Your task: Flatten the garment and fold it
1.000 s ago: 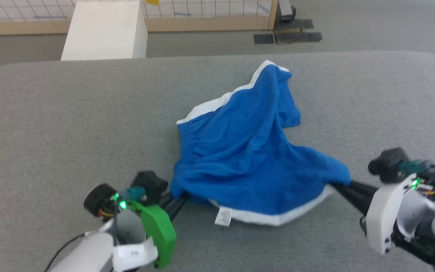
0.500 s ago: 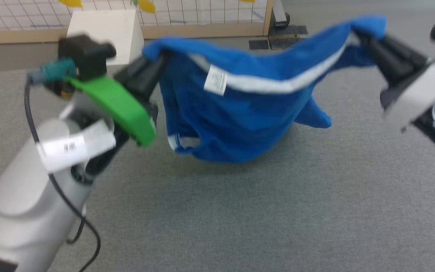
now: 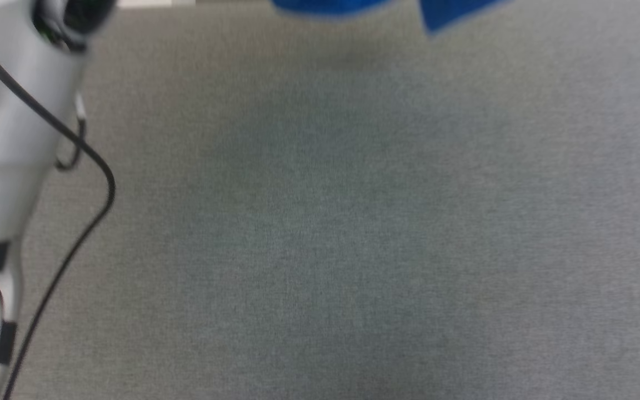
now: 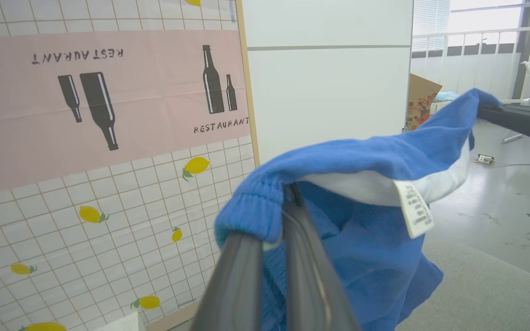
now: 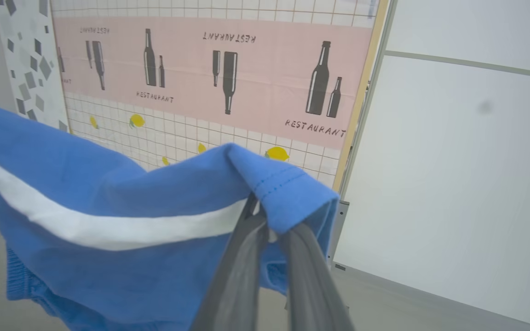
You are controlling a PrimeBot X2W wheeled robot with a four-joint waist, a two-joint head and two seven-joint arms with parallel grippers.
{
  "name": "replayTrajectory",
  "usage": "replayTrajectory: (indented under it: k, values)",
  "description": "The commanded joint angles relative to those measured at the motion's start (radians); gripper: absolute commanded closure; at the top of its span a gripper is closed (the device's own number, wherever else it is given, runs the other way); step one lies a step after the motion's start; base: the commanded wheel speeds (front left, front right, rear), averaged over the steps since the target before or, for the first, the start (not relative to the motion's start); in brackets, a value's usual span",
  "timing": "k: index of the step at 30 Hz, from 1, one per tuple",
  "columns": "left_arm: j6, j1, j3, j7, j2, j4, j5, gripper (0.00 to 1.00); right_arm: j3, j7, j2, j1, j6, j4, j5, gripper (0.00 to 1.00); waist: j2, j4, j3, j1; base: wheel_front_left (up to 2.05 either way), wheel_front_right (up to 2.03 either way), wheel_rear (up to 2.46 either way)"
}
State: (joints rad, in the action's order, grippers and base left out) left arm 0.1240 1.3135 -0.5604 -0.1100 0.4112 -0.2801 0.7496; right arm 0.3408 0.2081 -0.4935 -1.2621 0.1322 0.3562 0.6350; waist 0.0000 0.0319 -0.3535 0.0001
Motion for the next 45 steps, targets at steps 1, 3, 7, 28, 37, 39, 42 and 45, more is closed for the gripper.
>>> replayTrajectory:
  k: [1, 3, 7, 28, 37, 39, 42, 45]
  values:
    - [0.006, 0.054, -0.003, 0.016, 0.0, -0.027, -0.018, 1.0, -0.005, -0.015, 0.006, -0.054, -0.002, 0.024, -0.015, 1.0, 0.0, -0.033, -0.152, -0.0001, 0.0, 0.0, 0.0]
    - [0.006, 0.115, -0.002, 0.044, -0.002, -0.07, -0.021, 1.0, -0.011, -0.034, 0.016, -0.121, -0.002, 0.064, -0.032, 1.0, 0.0, -0.038, -0.188, -0.0001, 0.0, 0.0, 0.0]
    - [0.007, 0.189, 0.002, 0.105, -0.007, -0.157, -0.007, 1.0, 0.004, -0.059, 0.036, -0.204, -0.002, 0.145, -0.052, 1.0, 0.0, -0.041, -0.232, -0.0001, 0.0, 0.0, 0.0]
    - [0.007, -0.313, -0.16, 0.367, 0.027, -0.289, 0.158, 1.0, 0.426, -0.284, 0.026, 0.145, -0.002, 0.31, -0.026, 1.0, 0.0, -0.016, -0.025, -0.0001, 0.0, 0.0, 0.0]
    - [-0.019, -0.727, -0.135, 0.371, 0.07, -0.155, 0.115, 1.0, 0.565, -0.325, -0.087, 0.433, -0.002, 0.209, 0.05, 1.0, 0.0, -0.015, 0.169, -0.0001, 0.0, 0.0, 0.0]
    - [-0.034, -0.804, -0.152, 0.371, 0.08, -0.13, 0.098, 1.0, 0.579, -0.314, -0.116, 0.502, -0.002, 0.174, 0.069, 1.0, 0.0, -0.02, 0.212, -0.0001, 0.0, 0.0, 0.0]
    - [-0.064, -0.914, -0.166, 0.372, 0.091, -0.085, 0.093, 1.0, 0.589, -0.286, -0.159, 0.614, -0.002, 0.108, 0.093, 1.0, 0.0, -0.022, 0.266, -0.0001, 0.0, 0.0, 0.0]
    - [-0.095, -1.005, -0.178, 0.371, 0.108, -0.041, 0.094, 1.0, 0.578, -0.263, -0.193, 0.717, -0.002, 0.043, 0.099, 1.0, 0.0, -0.024, 0.305, -0.0001, 0.0, 0.0, 0.0]
